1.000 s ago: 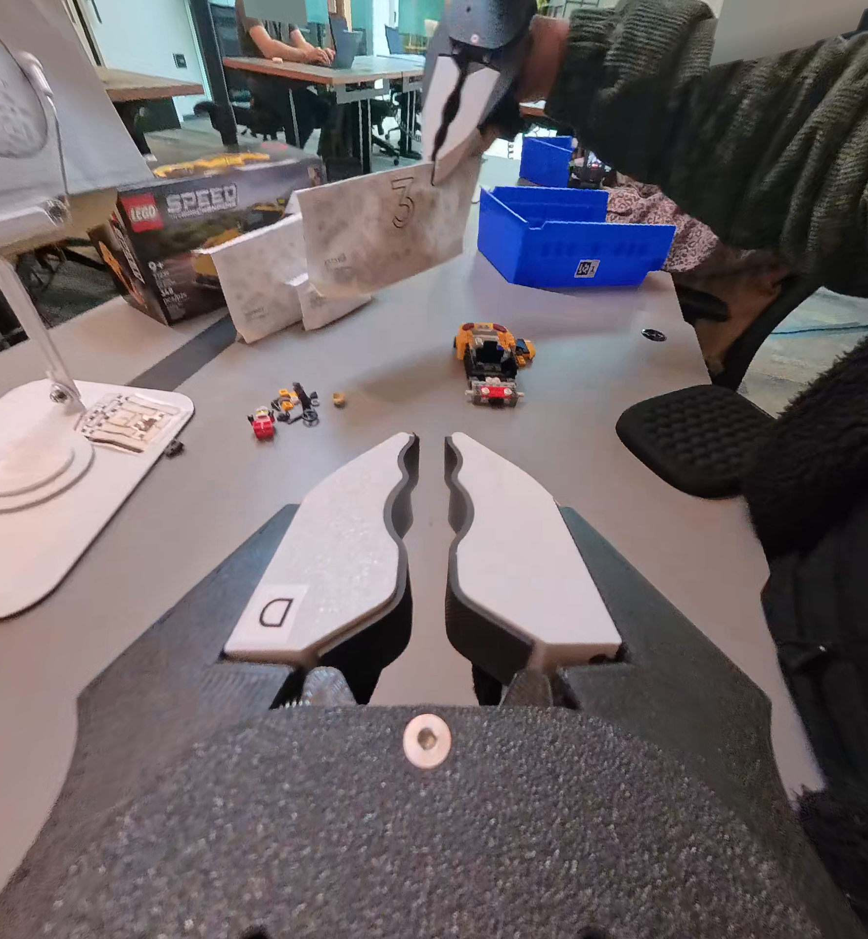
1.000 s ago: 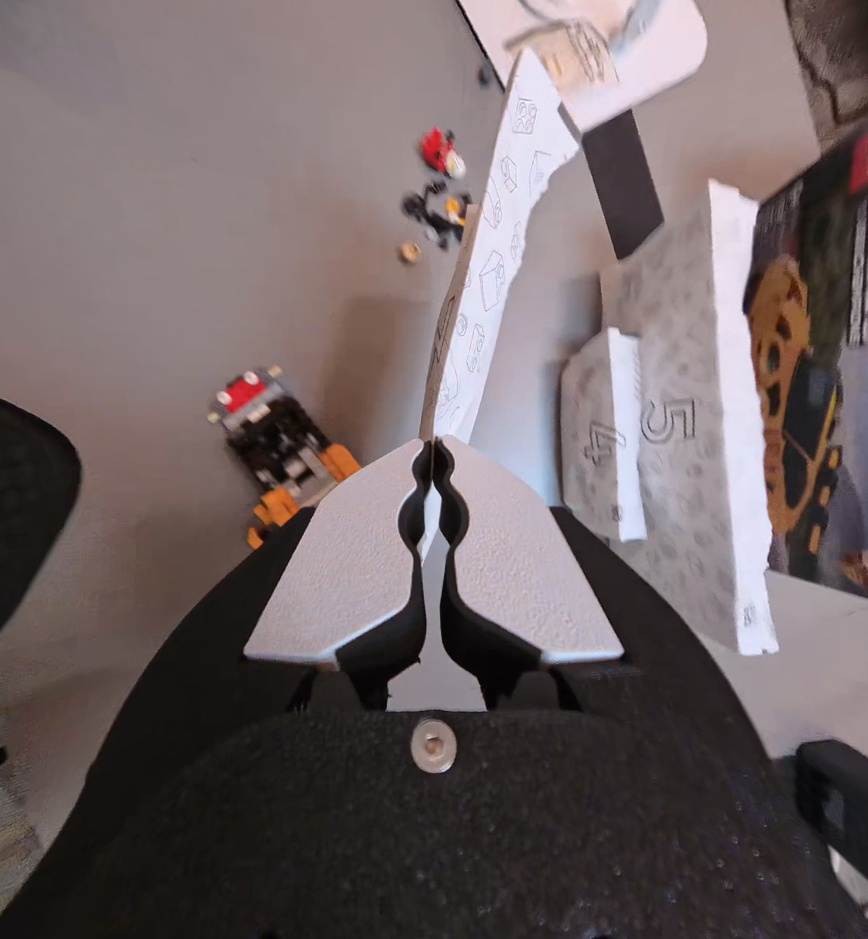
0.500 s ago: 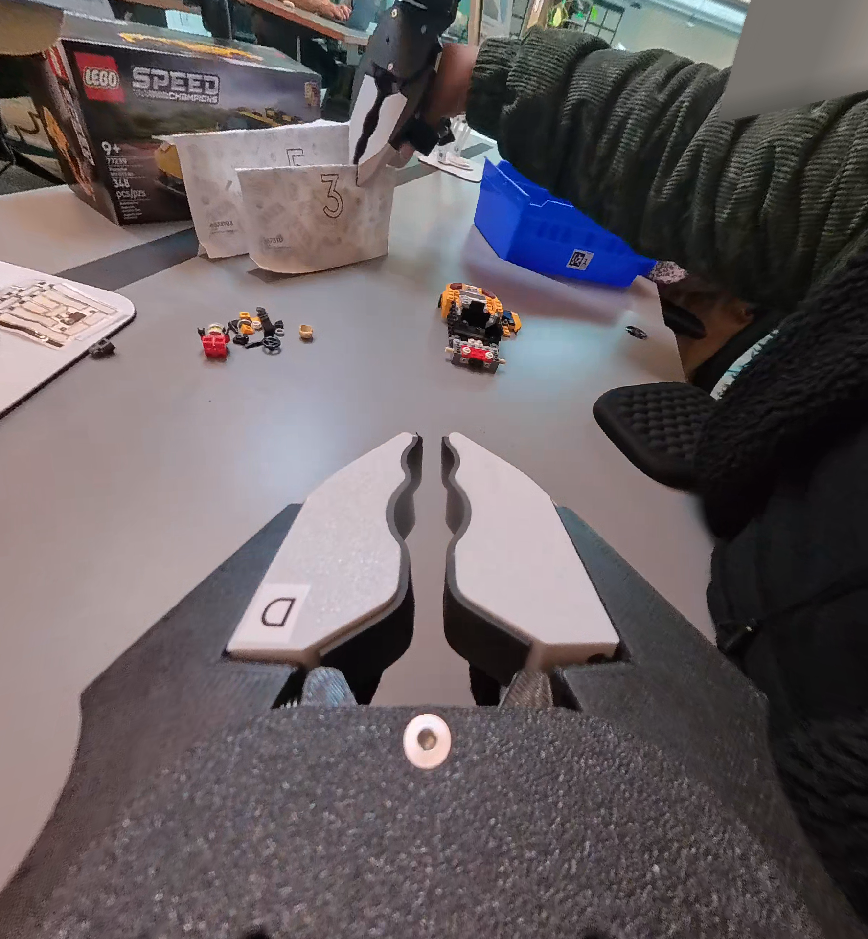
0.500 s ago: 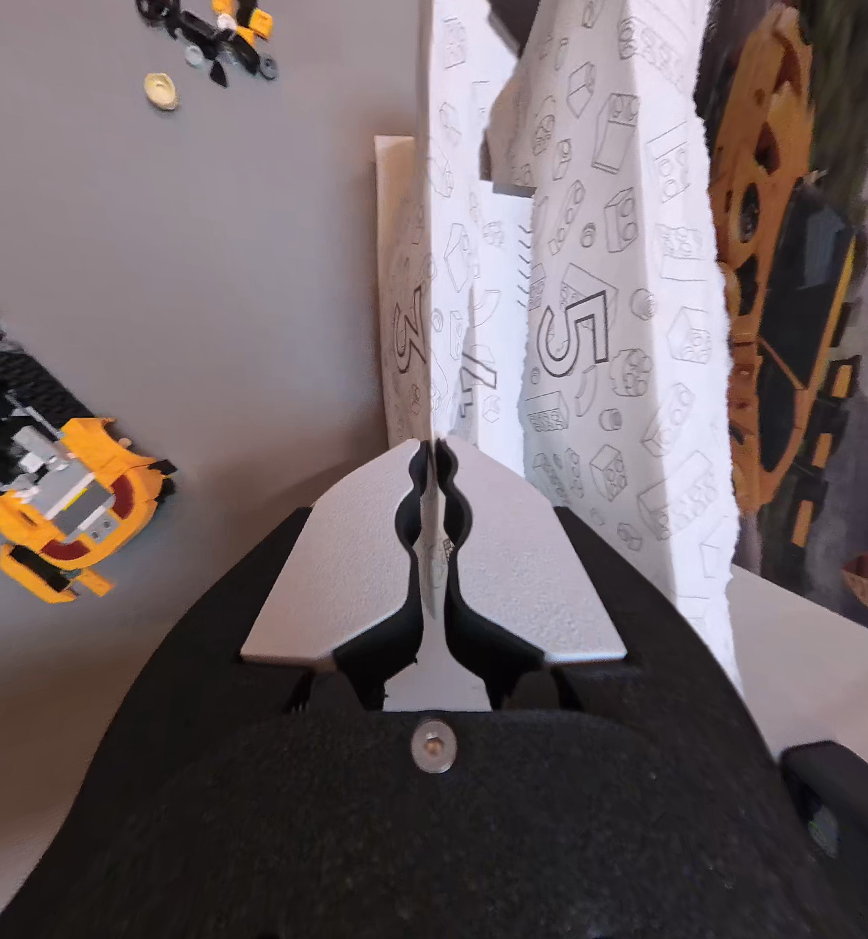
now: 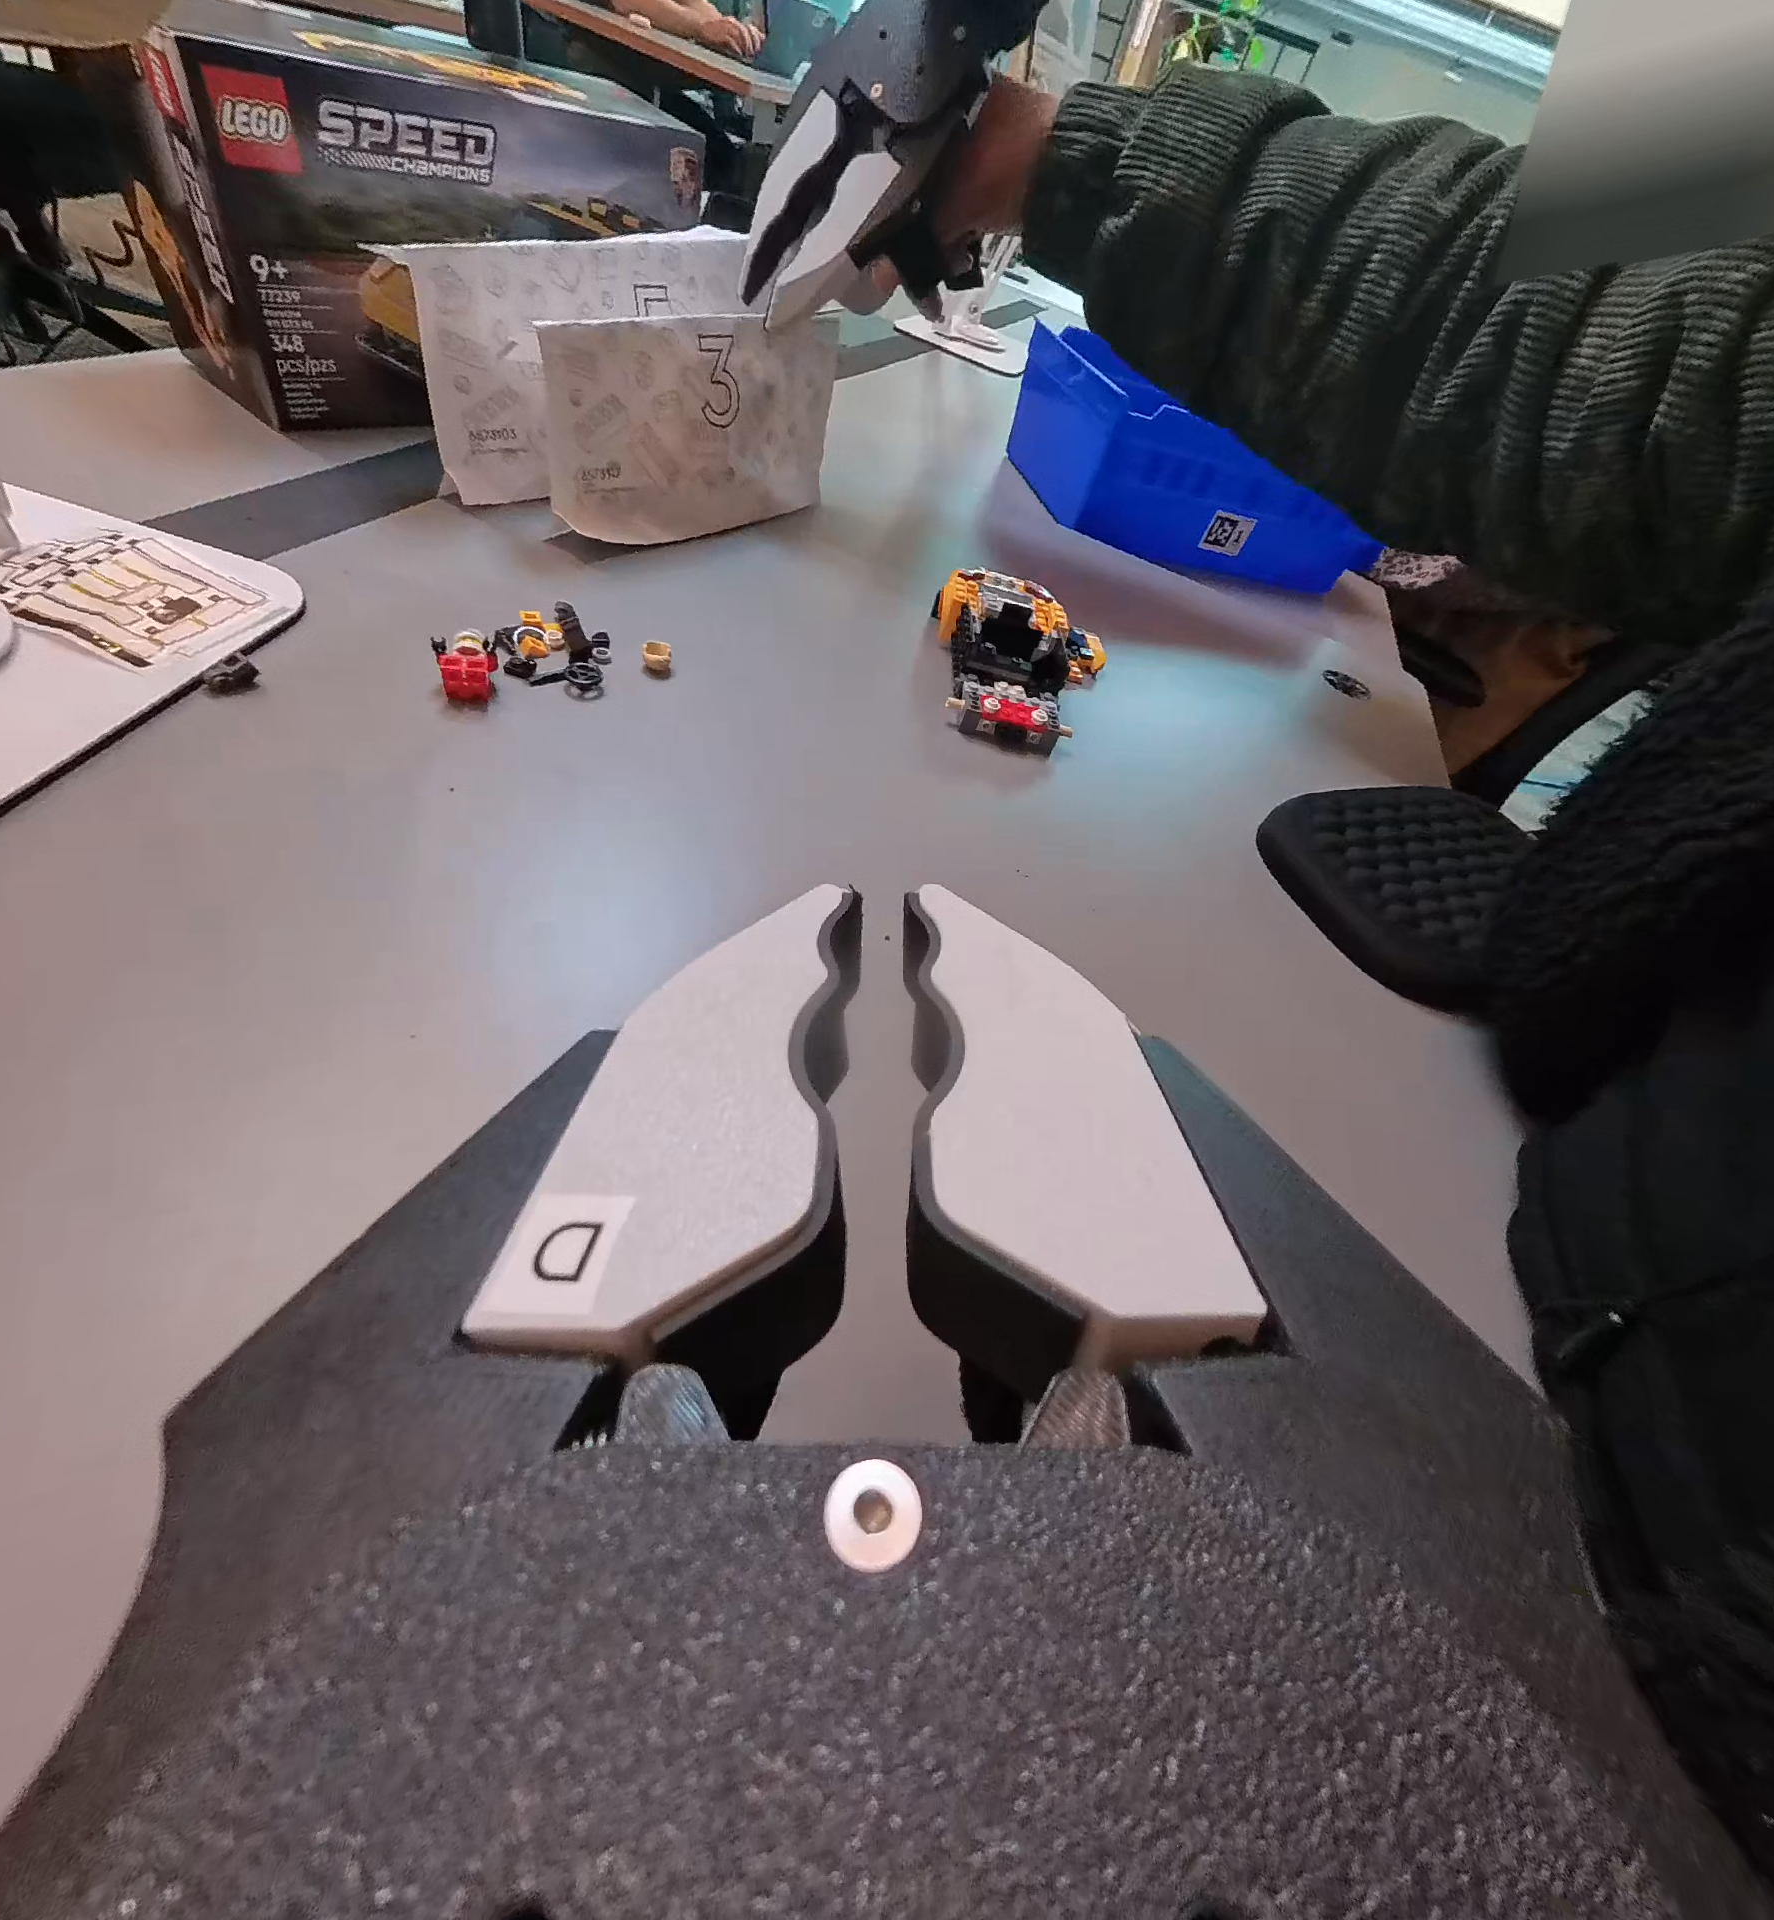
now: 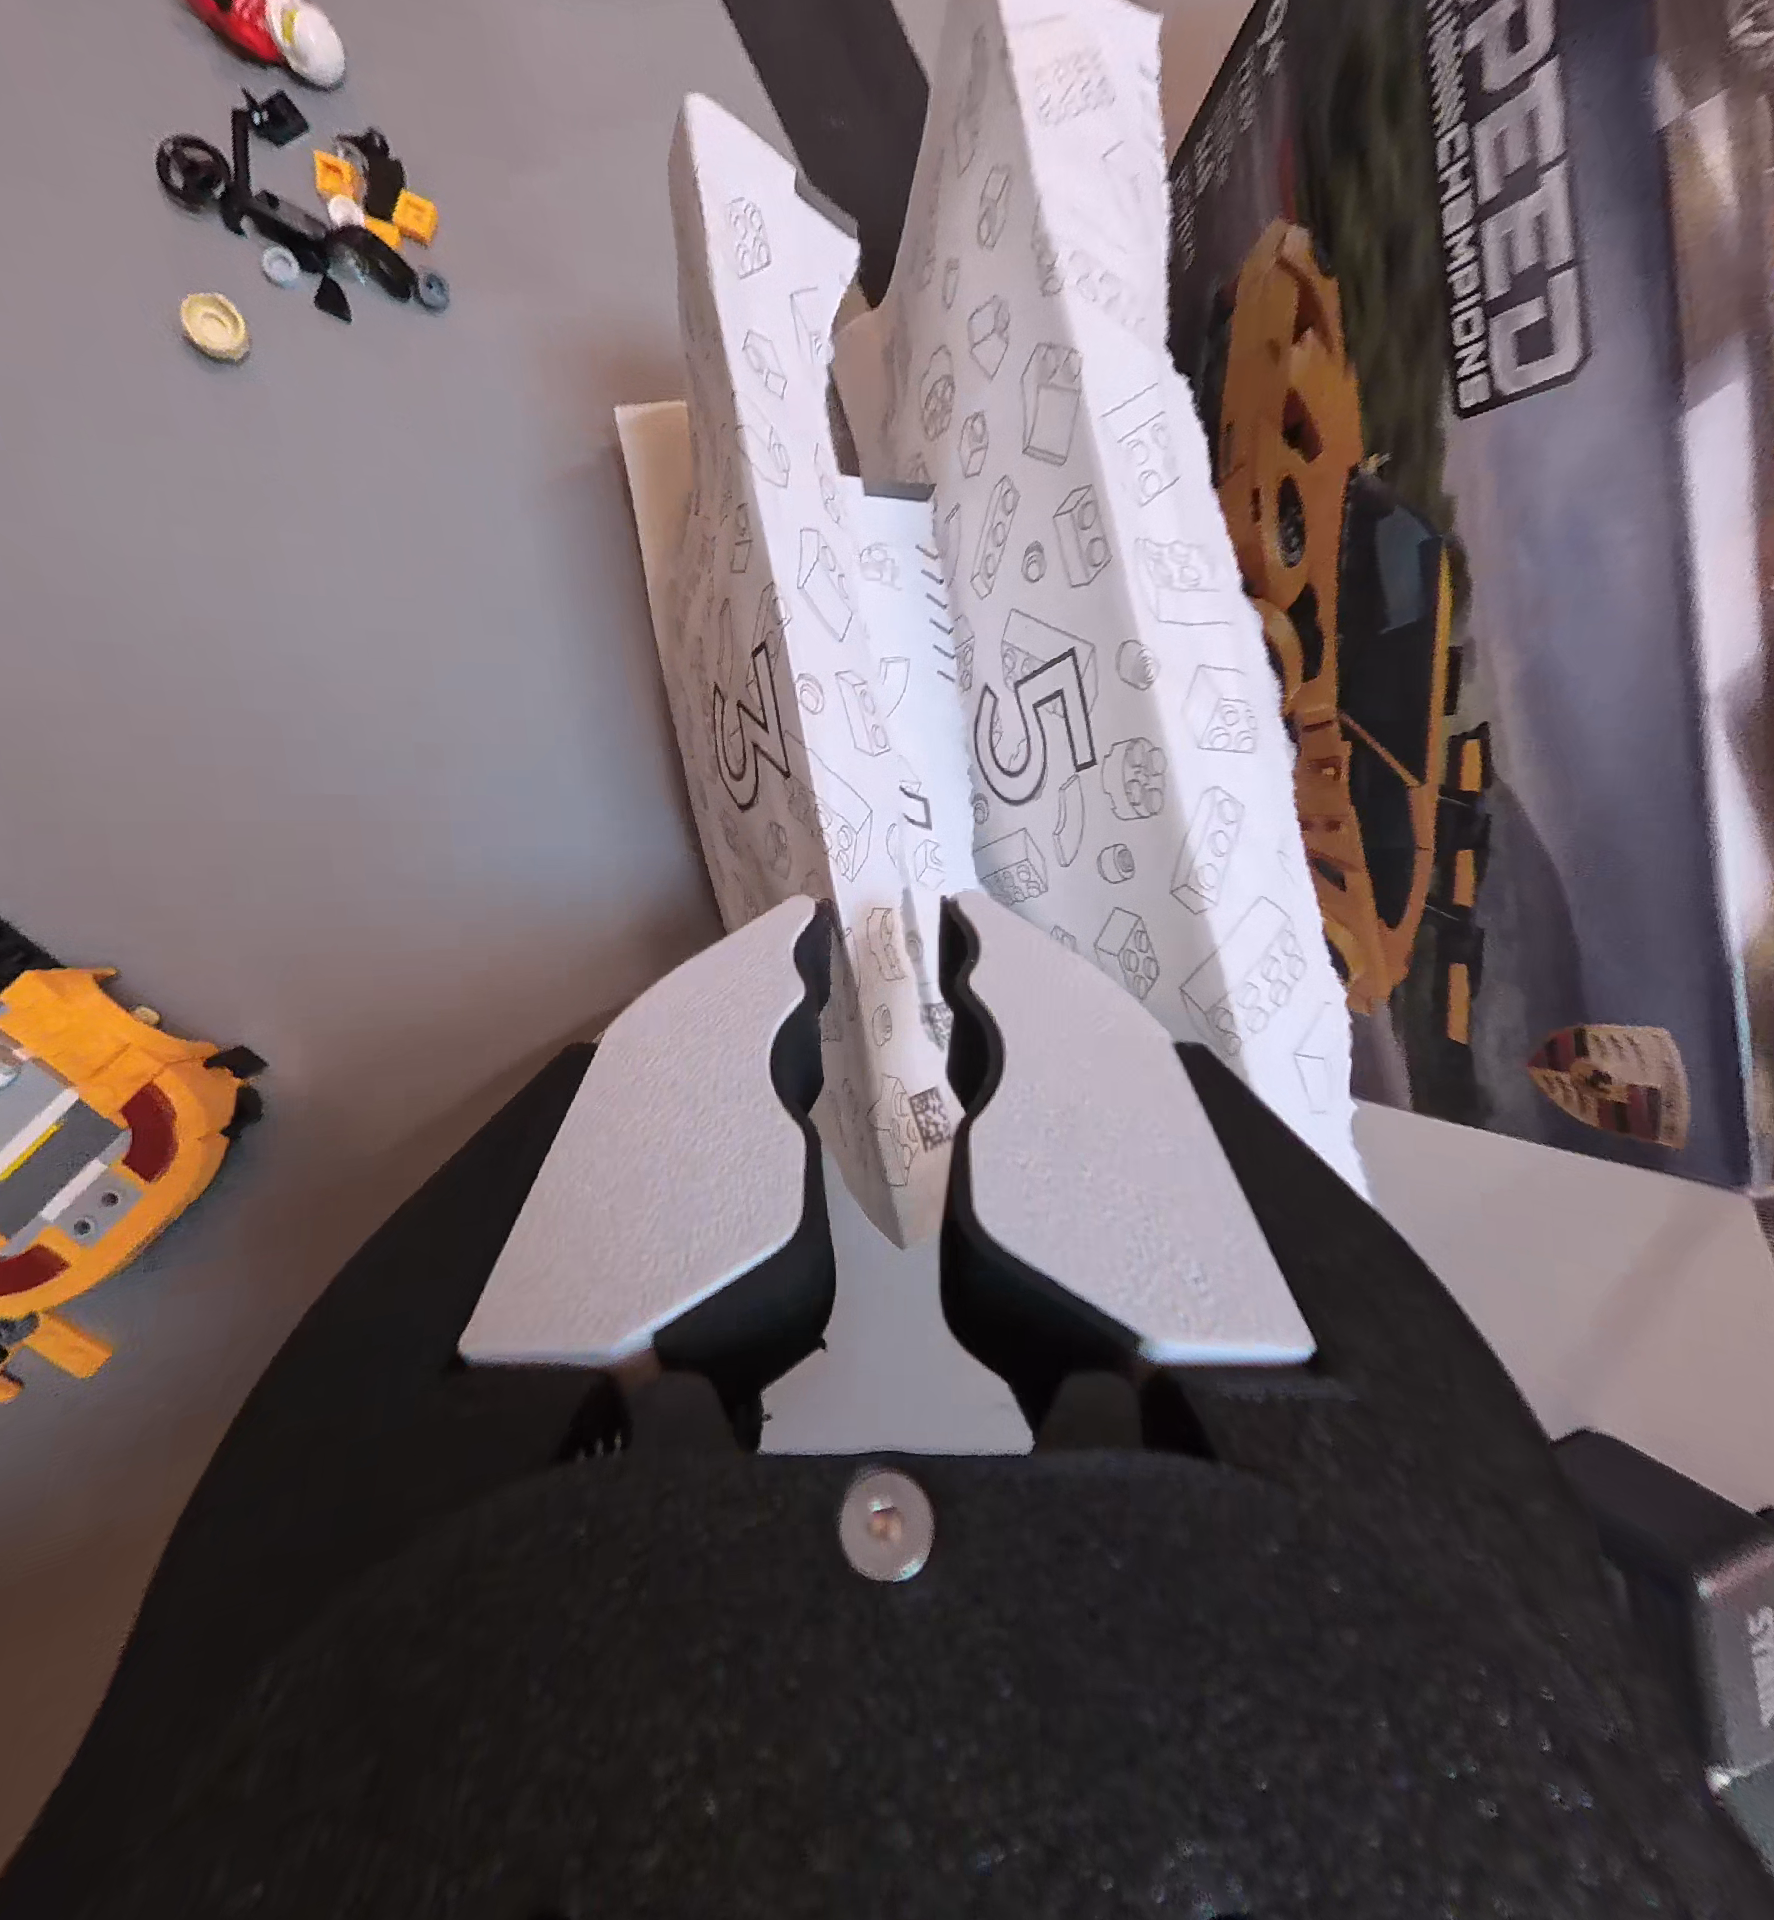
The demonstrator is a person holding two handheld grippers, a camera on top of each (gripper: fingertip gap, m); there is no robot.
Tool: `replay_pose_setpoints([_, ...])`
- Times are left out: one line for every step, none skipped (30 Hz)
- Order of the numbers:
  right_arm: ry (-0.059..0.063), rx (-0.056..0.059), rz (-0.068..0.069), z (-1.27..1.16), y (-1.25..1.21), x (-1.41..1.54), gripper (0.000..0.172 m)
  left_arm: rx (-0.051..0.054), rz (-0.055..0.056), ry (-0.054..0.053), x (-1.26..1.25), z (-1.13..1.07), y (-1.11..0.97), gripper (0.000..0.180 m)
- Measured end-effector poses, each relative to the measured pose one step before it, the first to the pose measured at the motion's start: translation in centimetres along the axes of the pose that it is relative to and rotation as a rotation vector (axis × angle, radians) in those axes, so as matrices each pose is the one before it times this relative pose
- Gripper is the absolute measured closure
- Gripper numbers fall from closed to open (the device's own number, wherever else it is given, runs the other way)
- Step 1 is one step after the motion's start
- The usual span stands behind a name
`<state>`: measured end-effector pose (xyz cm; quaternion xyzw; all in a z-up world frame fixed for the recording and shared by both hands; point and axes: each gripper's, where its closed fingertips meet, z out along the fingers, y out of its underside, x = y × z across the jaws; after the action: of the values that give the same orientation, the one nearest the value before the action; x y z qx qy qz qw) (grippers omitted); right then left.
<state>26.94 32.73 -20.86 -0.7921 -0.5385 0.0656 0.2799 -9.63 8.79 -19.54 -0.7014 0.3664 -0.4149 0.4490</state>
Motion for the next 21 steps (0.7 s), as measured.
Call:
replay_pose_setpoints([0.0155, 0.0191, 0.0036, -0.255, -0.269, 0.006, 0.151, -0.0010, 0.0001, 0.0000, 0.040, 0.033, 0.035, 0.173])
replay_pose_setpoints([0.0153, 0.0227, 0.0030, -0.292, -0.327, -0.038, 0.150, -0.0011, 0.0035, -0.0027, 0.010, 0.020, 0.037, 0.173])
replay_pose_setpoints([0.0180, 0.0236, 0.0001, -0.313, -0.355, -0.035, 0.150, -0.0008, 0.0060, -0.0016, 0.038, 0.008, 0.023, 0.173])
replay_pose_setpoints([0.0219, 0.0311, -0.0019, -0.345, -0.477, -0.041, 0.148, -0.0003, 0.0041, -0.0024, 0.008, 0.015, 0.017, 0.173])
replay_pose_setpoints([0.0250, 0.0361, -0.0006, -0.399, -0.589, -0.029, 0.146, 0.0013, 0.0027, -0.0010, 0.012, -0.008, -0.001, 0.173])
replay_pose_setpoints([0.0306, 0.0340, 0.0005, -0.458, -0.611, 0.032, 0.143, 0.0024, 0.0007, 0.0000, 0.006, 0.004, -0.014, 0.173])
replay_pose_setpoints([0.0389, 0.0419, -0.0010, -0.558, -0.800, 0.105, 0.140, 0.0047, 0.0004, -0.0025, -0.022, -0.016, -0.055, 0.173])
replay_pose_setpoints([0.0472, 0.0543, -0.0047, -0.718, -1.040, 0.178, 0.138, 0.0063, 0.0024, -0.0039, -0.031, -0.038, -0.083, 0.173])
replay_pose_setpoints([0.0596, 0.0636, -0.0039, -0.862, -1.283, 0.337, 0.135, 0.0073, 0.0048, -0.0048, -0.048, -0.059, -0.097, 0.173])
replay_pose_setpoints([0.0661, 0.0647, -0.0008, -0.969, -1.408, 0.443, 0.133, 0.0093, 0.0074, -0.0069, -0.070, -0.078, -0.131, 0.173])
replay_pose_setpoints([0.0724, 0.0648, 0.0051, -1.017, -1.516, 0.548, 0.133, 0.0105, 0.0079, -0.0098, -0.123, -0.087, -0.137, 0.172])
replay_pose_setpoints([0.0712, 0.0674, 0.0077, -1.040, -1.579, 0.535, 0.134, 0.0097, 0.0063, -0.0096, -0.144, -0.088, -0.127, 0.172])
replay_pose_setpoints([0.0717, 0.0705, 0.0076, -1.015, -1.580, 0.523, 0.137, 0.0101, 0.0038, -0.0081, -0.131, -0.086, -0.138, 0.172])
replay_pose_setpoints([0.0668, 0.0706, 0.0058, -0.930, -1.523, 0.417, 0.140, 0.0103, 0.0021, -0.0071, -0.117, -0.079, -0.134, 0.172])
replay_pose_setpoints([0.0570, 0.0545, 0.0082, -0.813, -1.242, 0.271, 0.145, 0.0095, 0.0024, -0.0049, -0.074, -0.070, -0.125, 0.173])
replay_pose_setpoints([0.0371, 0.0386, 0.0093, -0.720, -0.949, -0.018, 0.154, 0.0078, 0.0031, -0.0051, -0.052, -0.063, -0.103, 0.173])
replay_pose_setpoints([0.0267, 0.0338, 0.0171, -0.645, -0.790, -0.175, 0.166, 0.0067, 0.0044, -0.0048, -0.026, -0.055, -0.096, 0.173])
replay_pose_setpoints([0.0171, 0.0341, 0.0291, -0.541, -0.702, -0.304, 0.172, 0.0064, 0.0064, -0.0025, 0.044, -0.060, -0.084, 0.173])
replay_pose_setpoints([0.0060, 0.0298, 0.0331, -0.478, -0.587, -0.470, 0.172, 0.0069, 0.0088, -0.0042, 0.053, -0.049, -0.095, 0.173])
replay_pose_setpoints([0.0093, 0.0220, 0.0341, -0.443, -0.446, -0.434, 0.172, 0.0072, 0.0112, -0.0075, 0.028, -0.057, -0.124, 0.173])
replay_pose_setpoints([-0.0027, 0.0067, 0.0439, -0.401, -0.228, -0.603, 0.172, 0.0088, 0.0130, -0.0101, 0.019, -0.044, -0.154, 0.173])
